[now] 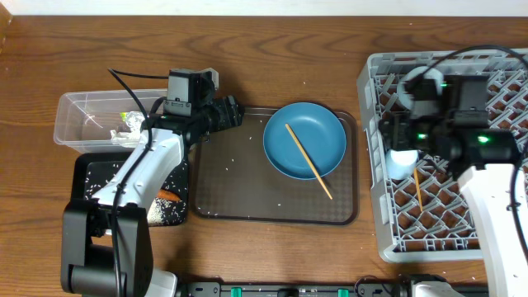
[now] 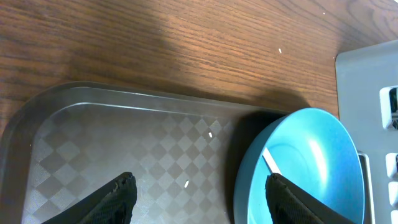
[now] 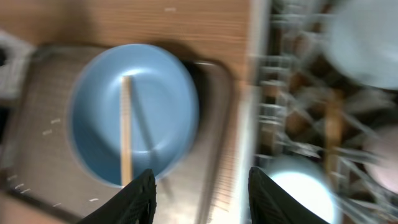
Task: Sort waste into correct bins and load items into the dishwasher rack
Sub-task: 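Return the right gripper to the blue plate and grasp the remaining chopstick, then carry the chopstick into the dish rack with the right gripper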
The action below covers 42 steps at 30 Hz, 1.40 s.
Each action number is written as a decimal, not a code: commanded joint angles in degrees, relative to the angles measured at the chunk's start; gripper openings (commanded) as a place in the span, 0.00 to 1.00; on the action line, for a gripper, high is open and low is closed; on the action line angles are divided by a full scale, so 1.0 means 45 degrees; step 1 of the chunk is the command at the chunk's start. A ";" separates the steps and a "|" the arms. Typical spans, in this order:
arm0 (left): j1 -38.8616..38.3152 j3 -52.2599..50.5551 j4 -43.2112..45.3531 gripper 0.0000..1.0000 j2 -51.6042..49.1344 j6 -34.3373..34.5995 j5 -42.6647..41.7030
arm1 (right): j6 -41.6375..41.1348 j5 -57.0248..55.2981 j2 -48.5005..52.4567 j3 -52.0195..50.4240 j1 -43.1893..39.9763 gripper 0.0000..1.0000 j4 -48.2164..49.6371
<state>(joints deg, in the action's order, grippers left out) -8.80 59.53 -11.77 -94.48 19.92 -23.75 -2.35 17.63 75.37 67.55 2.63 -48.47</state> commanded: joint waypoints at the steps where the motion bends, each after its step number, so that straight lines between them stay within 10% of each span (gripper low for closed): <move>1: -0.0029 -0.0073 0.0015 0.69 0.0029 0.0029 0.0107 | -0.0641 0.0704 0.0131 -0.0121 0.1044 0.47 0.0398; 24: -0.0029 -0.0073 0.0015 0.70 0.0029 0.0029 0.0107 | -0.0612 -0.2511 0.5935 -0.0563 0.6173 0.61 0.2861; 28: -0.0029 -0.0073 0.0019 0.69 0.0029 0.0029 0.0107 | -0.0622 -0.2584 0.6572 -0.0563 0.6256 0.47 0.2880; 32: -0.0029 -0.0073 0.0019 0.69 0.0029 0.0029 0.0107 | -0.0622 -0.2584 0.6577 -0.0544 0.6256 0.04 0.2905; 42: -0.0029 -0.0073 0.0015 0.69 0.0029 0.0029 0.0102 | -0.0889 -0.2084 0.4935 0.0010 0.6227 0.01 0.2637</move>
<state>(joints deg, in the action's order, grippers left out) -8.80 59.53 -11.77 -94.48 19.92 -23.77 -5.69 7.40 103.04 65.36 30.28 -36.21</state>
